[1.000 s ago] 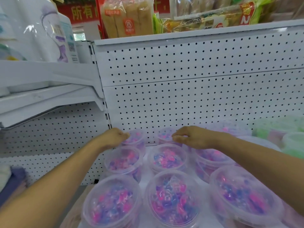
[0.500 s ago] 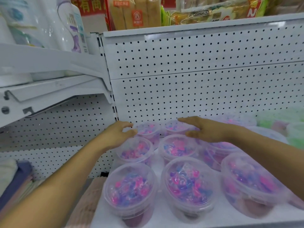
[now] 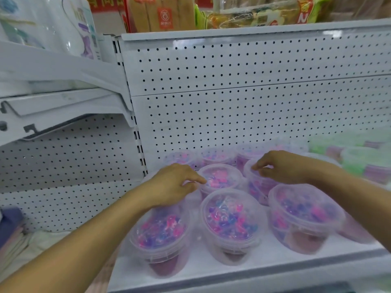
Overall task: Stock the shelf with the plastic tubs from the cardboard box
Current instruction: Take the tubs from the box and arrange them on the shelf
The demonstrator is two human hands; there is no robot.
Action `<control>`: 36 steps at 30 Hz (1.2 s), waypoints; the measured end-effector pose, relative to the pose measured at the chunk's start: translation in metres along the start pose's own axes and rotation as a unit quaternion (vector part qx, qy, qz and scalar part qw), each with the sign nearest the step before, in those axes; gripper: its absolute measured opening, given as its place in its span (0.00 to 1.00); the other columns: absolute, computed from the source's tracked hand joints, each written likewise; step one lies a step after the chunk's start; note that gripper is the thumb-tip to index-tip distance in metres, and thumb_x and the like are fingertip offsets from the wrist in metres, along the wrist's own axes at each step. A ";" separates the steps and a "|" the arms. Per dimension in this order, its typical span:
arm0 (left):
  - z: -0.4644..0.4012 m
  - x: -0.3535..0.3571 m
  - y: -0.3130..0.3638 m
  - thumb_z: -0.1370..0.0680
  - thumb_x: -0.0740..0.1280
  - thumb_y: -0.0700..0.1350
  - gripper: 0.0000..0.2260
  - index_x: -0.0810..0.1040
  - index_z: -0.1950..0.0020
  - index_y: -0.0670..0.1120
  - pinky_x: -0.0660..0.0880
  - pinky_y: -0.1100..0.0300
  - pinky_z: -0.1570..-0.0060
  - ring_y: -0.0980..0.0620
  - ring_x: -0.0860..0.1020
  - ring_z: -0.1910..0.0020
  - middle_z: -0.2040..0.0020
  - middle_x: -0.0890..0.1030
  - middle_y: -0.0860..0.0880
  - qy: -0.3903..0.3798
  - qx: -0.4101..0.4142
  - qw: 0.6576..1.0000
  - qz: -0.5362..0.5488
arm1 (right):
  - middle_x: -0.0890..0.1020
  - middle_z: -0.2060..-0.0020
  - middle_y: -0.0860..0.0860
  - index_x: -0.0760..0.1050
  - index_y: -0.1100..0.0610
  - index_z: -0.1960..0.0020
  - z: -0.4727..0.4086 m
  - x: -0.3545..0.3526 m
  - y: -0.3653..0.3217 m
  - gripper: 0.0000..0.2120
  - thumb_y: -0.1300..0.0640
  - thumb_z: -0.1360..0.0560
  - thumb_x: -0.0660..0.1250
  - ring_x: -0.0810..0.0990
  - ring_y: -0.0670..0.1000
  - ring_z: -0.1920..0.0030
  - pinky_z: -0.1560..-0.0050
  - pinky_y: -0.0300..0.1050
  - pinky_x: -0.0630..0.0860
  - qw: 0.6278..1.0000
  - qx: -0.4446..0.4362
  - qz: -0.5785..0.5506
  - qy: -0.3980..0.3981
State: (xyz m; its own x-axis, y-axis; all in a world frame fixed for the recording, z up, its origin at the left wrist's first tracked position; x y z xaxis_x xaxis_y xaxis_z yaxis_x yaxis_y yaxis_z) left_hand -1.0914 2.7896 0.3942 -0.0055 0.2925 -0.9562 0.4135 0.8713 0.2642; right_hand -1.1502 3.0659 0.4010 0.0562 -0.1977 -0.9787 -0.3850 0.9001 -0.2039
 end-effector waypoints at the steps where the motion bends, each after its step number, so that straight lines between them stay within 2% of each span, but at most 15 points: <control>1: -0.004 0.001 0.002 0.19 0.61 0.47 0.13 0.77 0.35 0.56 0.65 0.54 0.33 0.55 0.70 0.34 0.36 0.76 0.54 -0.007 -0.004 1.000 -0.004 | 0.79 0.43 0.48 0.80 0.49 0.43 0.003 0.001 -0.001 0.13 0.50 0.22 0.60 0.78 0.53 0.43 0.38 0.53 0.72 1.000 0.007 -0.005 0.000; 3: -0.009 0.004 0.006 0.19 0.61 0.47 0.13 0.77 0.35 0.56 0.66 0.55 0.35 0.55 0.71 0.36 0.37 0.76 0.54 -0.019 -0.015 1.000 0.011 | 0.78 0.40 0.47 0.78 0.50 0.38 0.006 0.002 0.000 0.14 0.51 0.21 0.60 0.76 0.53 0.40 0.36 0.52 0.70 1.000 0.004 -0.009 0.003; 5: -0.013 0.007 0.012 0.20 0.63 0.50 0.12 0.77 0.37 0.57 0.67 0.59 0.44 0.55 0.71 0.45 0.44 0.75 0.55 -0.004 -0.029 1.000 0.006 | 0.80 0.41 0.50 0.78 0.54 0.40 0.005 0.005 0.002 0.15 0.50 0.21 0.61 0.77 0.55 0.41 0.38 0.52 0.71 1.000 -0.006 -0.012 0.001; 7: -0.015 0.009 0.018 0.22 0.65 0.55 0.12 0.78 0.39 0.57 0.65 0.60 0.49 0.55 0.70 0.49 0.49 0.72 0.56 0.024 -0.049 0.998 -0.009 | 0.80 0.45 0.47 0.79 0.49 0.42 0.006 0.004 0.002 0.13 0.47 0.22 0.62 0.77 0.53 0.44 0.39 0.52 0.72 1.000 -0.010 -0.013 0.000; 9: -0.016 0.009 0.021 0.24 0.66 0.59 0.14 0.78 0.41 0.58 0.65 0.59 0.46 0.55 0.69 0.49 0.48 0.73 0.55 0.035 -0.063 0.997 -0.019 | 0.79 0.56 0.42 0.79 0.37 0.54 0.007 0.005 0.003 0.08 0.46 0.24 0.62 0.76 0.52 0.52 0.46 0.48 0.73 1.000 -0.015 -0.013 0.003; 10: -0.016 0.008 0.021 0.25 0.67 0.60 0.15 0.79 0.41 0.58 0.65 0.58 0.45 0.55 0.69 0.50 0.48 0.73 0.55 0.036 -0.071 0.997 -0.024 | 0.74 0.65 0.41 0.75 0.34 0.65 0.007 0.004 0.003 0.13 0.47 0.24 0.62 0.73 0.51 0.57 0.51 0.45 0.71 1.000 -0.016 -0.009 0.011; 12: -0.016 0.007 0.021 0.26 0.67 0.61 0.16 0.79 0.41 0.58 0.65 0.58 0.44 0.55 0.69 0.50 0.49 0.73 0.56 0.043 -0.086 0.995 -0.036 | 0.65 0.71 0.42 0.67 0.38 0.74 0.007 0.005 0.001 0.19 0.49 0.24 0.62 0.67 0.50 0.61 0.56 0.44 0.66 1.000 -0.022 -0.003 0.010; 15: -0.013 0.011 0.027 0.25 0.66 0.61 0.16 0.78 0.40 0.56 0.65 0.57 0.43 0.53 0.72 0.46 0.43 0.76 0.54 0.048 -0.100 0.993 -0.048 | 0.65 0.71 0.43 0.60 0.44 0.72 0.008 0.005 -0.001 0.20 0.49 0.24 0.62 0.66 0.51 0.62 0.56 0.45 0.67 1.000 -0.027 0.008 0.010; 18: -0.007 0.008 0.030 0.23 0.64 0.60 0.18 0.76 0.36 0.55 0.68 0.55 0.40 0.52 0.74 0.40 0.38 0.76 0.54 0.049 -0.104 0.993 -0.041 | 0.73 0.66 0.44 0.67 0.48 0.67 0.012 0.002 -0.006 0.14 0.48 0.24 0.62 0.73 0.54 0.58 0.55 0.48 0.71 1.000 -0.027 0.008 -0.006; 20: 0.002 -0.006 0.022 0.22 0.64 0.58 0.18 0.74 0.34 0.56 0.69 0.52 0.37 0.51 0.75 0.38 0.36 0.76 0.55 0.091 -0.119 0.989 0.008 | 0.77 0.49 0.45 0.77 0.45 0.50 0.016 0.000 -0.009 0.07 0.46 0.23 0.61 0.75 0.54 0.45 0.46 0.51 0.72 0.999 -0.038 0.006 0.014; 22: 0.015 -0.024 0.005 0.22 0.64 0.57 0.18 0.74 0.33 0.56 0.70 0.50 0.36 0.51 0.74 0.38 0.35 0.76 0.54 0.147 -0.154 0.976 0.038 | 0.76 0.40 0.45 0.76 0.46 0.39 0.021 -0.003 -0.017 0.14 0.45 0.22 0.61 0.73 0.51 0.41 0.43 0.54 0.73 0.993 -0.065 -0.021 0.094; 25: 0.037 -0.037 -0.021 0.23 0.65 0.57 0.18 0.73 0.33 0.56 0.70 0.53 0.38 0.51 0.73 0.37 0.34 0.74 0.53 0.155 -0.233 0.959 0.042 | 0.77 0.43 0.42 0.79 0.46 0.42 0.024 -0.004 -0.038 0.12 0.46 0.22 0.62 0.73 0.45 0.44 0.43 0.52 0.73 0.975 -0.158 -0.086 0.131; 29: 0.048 -0.023 -0.037 0.22 0.65 0.56 0.23 0.69 0.28 0.51 0.70 0.53 0.39 0.47 0.72 0.35 0.29 0.70 0.47 0.054 -0.337 0.939 0.051 | 0.75 0.38 0.43 0.77 0.43 0.39 0.013 0.010 -0.051 0.13 0.45 0.22 0.61 0.71 0.47 0.38 0.39 0.51 0.71 0.988 -0.151 -0.027 0.032; 35: 0.042 -0.011 -0.030 0.21 0.65 0.54 0.16 0.74 0.35 0.50 0.68 0.57 0.41 0.49 0.75 0.42 0.39 0.75 0.47 0.031 -0.314 0.940 0.132 | 0.79 0.43 0.45 0.80 0.48 0.43 0.016 0.014 -0.052 0.14 0.47 0.20 0.59 0.77 0.50 0.46 0.41 0.51 0.73 0.989 -0.145 -0.011 0.000; 36: 0.040 -0.010 -0.028 0.22 0.65 0.54 0.19 0.73 0.33 0.48 0.67 0.56 0.39 0.49 0.74 0.39 0.36 0.75 0.47 0.024 -0.308 0.942 0.129 | 0.80 0.44 0.46 0.80 0.49 0.44 0.016 0.014 -0.051 0.14 0.47 0.21 0.59 0.77 0.50 0.47 0.42 0.51 0.73 0.989 -0.144 -0.012 -0.005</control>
State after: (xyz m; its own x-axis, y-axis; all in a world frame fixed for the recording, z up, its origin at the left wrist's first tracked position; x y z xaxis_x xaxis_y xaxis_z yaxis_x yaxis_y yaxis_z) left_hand -1.0664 2.7466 0.3912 -0.0242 0.5302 -0.8475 -0.2009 0.8279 0.5237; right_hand -1.1151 3.0232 0.3976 0.0768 -0.2133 -0.9740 -0.6303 0.7465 -0.2132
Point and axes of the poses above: each hand's wrist, its own z-axis away from the middle knuckle, its own x-axis out of the palm, y = z × x, the point moved 2 cm from there along -z, towards the middle knuckle
